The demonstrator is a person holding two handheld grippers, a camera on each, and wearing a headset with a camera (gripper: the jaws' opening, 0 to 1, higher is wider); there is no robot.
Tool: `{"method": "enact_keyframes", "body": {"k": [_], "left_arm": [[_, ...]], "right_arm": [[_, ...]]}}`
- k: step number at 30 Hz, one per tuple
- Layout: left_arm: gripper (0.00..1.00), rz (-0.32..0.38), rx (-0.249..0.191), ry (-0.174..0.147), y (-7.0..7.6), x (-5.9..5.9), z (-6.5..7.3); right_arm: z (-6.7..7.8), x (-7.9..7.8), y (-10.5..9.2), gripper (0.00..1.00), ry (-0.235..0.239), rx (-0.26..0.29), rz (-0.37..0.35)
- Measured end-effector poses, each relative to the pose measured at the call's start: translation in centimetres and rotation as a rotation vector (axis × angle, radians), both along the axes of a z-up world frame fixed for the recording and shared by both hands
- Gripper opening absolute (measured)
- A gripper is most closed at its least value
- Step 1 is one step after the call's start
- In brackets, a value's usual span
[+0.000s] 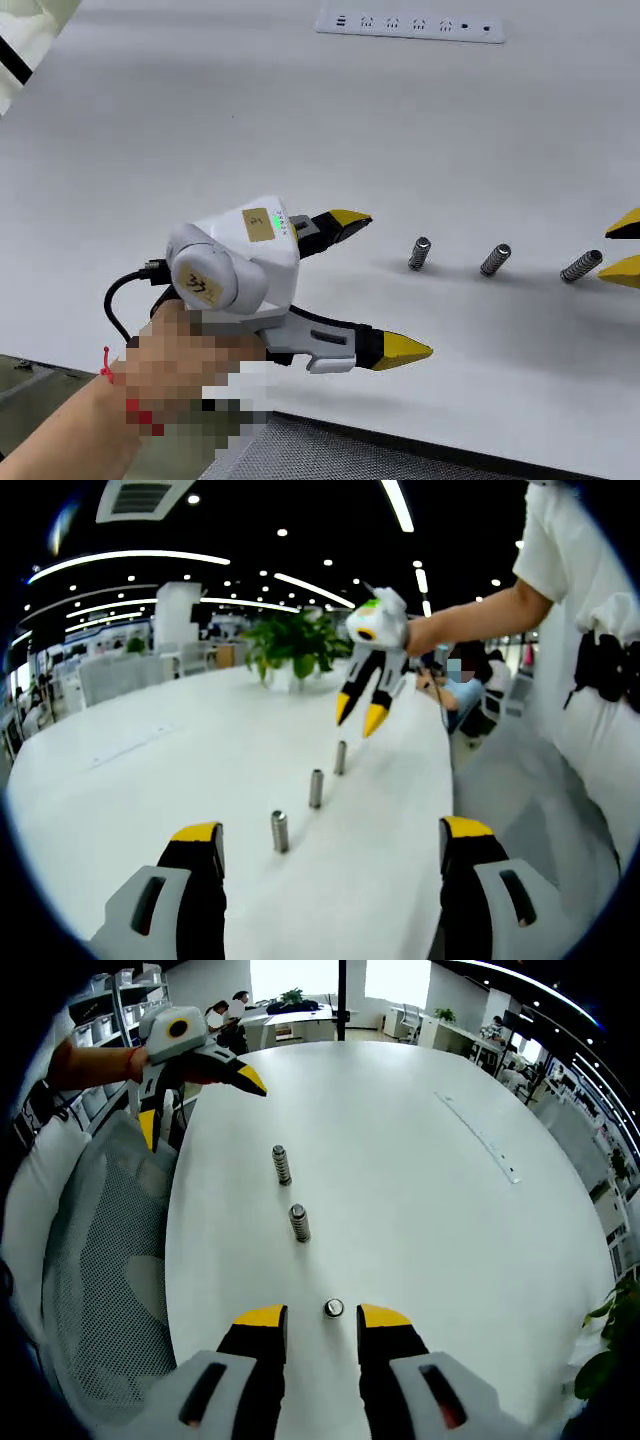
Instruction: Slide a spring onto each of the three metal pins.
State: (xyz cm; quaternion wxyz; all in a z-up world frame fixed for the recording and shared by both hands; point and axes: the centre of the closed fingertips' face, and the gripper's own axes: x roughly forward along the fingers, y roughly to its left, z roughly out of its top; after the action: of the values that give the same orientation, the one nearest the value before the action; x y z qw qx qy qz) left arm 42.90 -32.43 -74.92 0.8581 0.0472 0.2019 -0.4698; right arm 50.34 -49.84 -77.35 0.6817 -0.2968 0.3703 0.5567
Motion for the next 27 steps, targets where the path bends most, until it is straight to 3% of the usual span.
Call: {"method": "enact_keyframes", "body": {"k": [7, 16, 23, 27], "left_arm": [[0.98, -0.002, 0.029, -0.013, 0.5, -0.4, 0.0], [1.00, -0.005, 0.059, -0.022, 1.0, -1.1, -0.3], [1.00, 0.014, 0.079, -0.014, 1.7, -1.3, -0.6], [1.00, 0.024, 0.087, -0.012, 1.8, -1.5, -0.8]], "right_arm": [[1.7, -1.8, -1.7, 0.50, -0.032, 0.131, -0.102], [1.6, -4.0, -3.7, 0.76, -0.059, 0.243, -0.159], [1.8, -5.7, -3.7, 0.92, -0.062, 0.337, -0.186], [1.5, -6.5, -3.8, 0.99, -0.065, 0.361, -0.183]]}}
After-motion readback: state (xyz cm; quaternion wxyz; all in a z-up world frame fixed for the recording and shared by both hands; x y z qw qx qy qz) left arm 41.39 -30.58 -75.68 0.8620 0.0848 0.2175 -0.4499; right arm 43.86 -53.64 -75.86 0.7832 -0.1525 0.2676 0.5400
